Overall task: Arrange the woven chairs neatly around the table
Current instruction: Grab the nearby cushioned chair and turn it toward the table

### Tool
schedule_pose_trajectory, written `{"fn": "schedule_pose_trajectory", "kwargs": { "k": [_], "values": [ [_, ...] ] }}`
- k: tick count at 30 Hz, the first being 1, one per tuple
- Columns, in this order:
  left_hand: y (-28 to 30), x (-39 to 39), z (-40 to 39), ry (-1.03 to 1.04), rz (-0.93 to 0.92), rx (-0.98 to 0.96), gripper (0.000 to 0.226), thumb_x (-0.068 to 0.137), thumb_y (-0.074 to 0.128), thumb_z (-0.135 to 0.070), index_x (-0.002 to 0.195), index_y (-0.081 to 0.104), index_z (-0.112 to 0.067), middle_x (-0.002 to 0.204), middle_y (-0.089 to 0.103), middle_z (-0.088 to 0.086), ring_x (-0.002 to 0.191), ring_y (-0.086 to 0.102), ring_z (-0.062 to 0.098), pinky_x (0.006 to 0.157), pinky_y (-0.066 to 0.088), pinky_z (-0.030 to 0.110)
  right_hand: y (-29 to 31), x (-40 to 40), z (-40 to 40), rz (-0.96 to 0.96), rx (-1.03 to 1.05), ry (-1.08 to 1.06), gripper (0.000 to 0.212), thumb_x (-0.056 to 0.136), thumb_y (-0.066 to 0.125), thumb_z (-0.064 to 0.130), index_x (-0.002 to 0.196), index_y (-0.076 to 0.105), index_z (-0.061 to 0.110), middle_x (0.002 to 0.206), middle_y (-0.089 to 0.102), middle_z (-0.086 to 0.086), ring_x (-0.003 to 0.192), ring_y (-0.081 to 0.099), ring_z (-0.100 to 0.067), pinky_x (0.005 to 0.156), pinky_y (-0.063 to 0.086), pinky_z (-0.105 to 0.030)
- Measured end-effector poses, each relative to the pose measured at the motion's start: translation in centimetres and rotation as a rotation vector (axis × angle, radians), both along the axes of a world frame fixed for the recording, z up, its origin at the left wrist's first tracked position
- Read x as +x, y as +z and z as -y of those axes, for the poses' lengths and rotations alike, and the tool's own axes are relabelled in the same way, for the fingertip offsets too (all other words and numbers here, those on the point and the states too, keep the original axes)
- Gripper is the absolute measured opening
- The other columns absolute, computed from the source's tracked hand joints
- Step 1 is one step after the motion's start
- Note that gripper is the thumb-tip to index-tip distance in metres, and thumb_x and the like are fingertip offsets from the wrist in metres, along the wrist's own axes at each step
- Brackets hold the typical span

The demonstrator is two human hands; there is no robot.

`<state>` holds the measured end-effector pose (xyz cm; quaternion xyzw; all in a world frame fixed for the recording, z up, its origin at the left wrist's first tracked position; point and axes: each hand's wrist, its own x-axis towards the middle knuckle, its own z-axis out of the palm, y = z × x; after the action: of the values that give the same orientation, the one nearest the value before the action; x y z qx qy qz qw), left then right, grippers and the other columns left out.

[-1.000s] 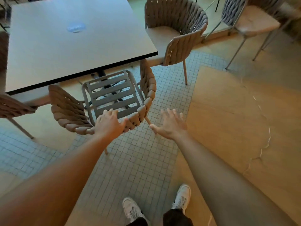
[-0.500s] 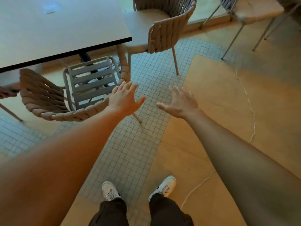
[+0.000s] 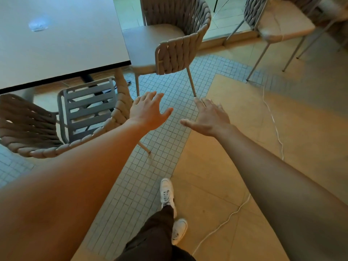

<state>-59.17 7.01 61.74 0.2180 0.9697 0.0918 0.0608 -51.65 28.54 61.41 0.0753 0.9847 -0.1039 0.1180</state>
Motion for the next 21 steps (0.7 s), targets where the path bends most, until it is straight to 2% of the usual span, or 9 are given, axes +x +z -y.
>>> {"fn": "schedule_pose_trajectory", "kwargs": {
  "k": [21],
  "values": [
    [0.1,-15.8,-14.2,-0.007,0.024,-0.02,0.078,0.095,0.039,-0.071,0.154,0.034,-0.021,0.16,0.037,0.01,0.15,0.029,0.029,0.121,0.024,0.051,2.1,-19.3,-15.0,-0.053,0.072,0.066,0.106,0.079,0.044,0.089,0.161,0.015,0.028,0.168,0.02,-0.009,0.155,0.016,-0.031,0.124,0.011,-0.057]
  ]
}}
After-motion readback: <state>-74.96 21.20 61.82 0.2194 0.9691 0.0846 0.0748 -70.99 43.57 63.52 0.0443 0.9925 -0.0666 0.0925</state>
